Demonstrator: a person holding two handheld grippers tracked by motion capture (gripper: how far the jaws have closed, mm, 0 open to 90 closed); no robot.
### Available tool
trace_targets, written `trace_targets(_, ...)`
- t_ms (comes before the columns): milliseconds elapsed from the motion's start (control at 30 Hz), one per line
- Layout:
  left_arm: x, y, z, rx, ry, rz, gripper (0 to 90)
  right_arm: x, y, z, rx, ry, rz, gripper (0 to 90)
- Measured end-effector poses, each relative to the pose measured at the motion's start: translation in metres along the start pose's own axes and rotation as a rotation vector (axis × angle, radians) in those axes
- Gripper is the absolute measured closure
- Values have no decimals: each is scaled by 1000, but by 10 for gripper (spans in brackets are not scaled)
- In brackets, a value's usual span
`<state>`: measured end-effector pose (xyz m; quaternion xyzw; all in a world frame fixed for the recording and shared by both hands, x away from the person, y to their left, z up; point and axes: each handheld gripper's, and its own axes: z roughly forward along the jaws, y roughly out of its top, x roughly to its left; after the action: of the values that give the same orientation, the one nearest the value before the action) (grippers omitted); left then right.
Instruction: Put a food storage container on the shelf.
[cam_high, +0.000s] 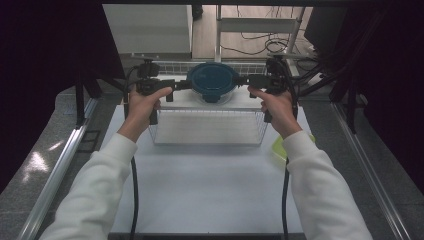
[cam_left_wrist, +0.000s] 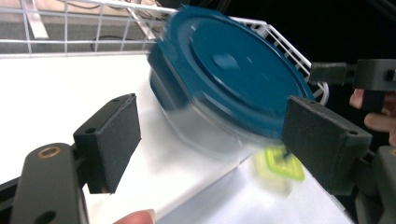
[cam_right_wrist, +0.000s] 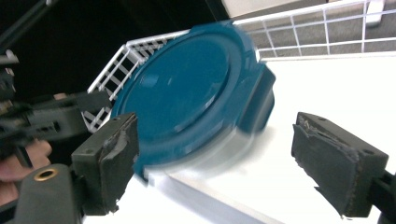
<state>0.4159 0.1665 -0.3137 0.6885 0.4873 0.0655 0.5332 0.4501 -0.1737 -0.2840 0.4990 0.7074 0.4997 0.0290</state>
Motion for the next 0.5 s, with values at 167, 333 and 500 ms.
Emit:
trace_targets(167, -10, -27, -16, 11, -13, 43, 192, 6, -23, -23, -5, -9, -125, 178)
trace_targets(333, -16, -55, -27, 23, -29, 53, 196, 5, -55, -43, -3, 7, -194, 206)
trace_targets(500, -26, -100, -42, 47, -29, 86, 198, -1, -90, -59, -3, 9, -237, 234)
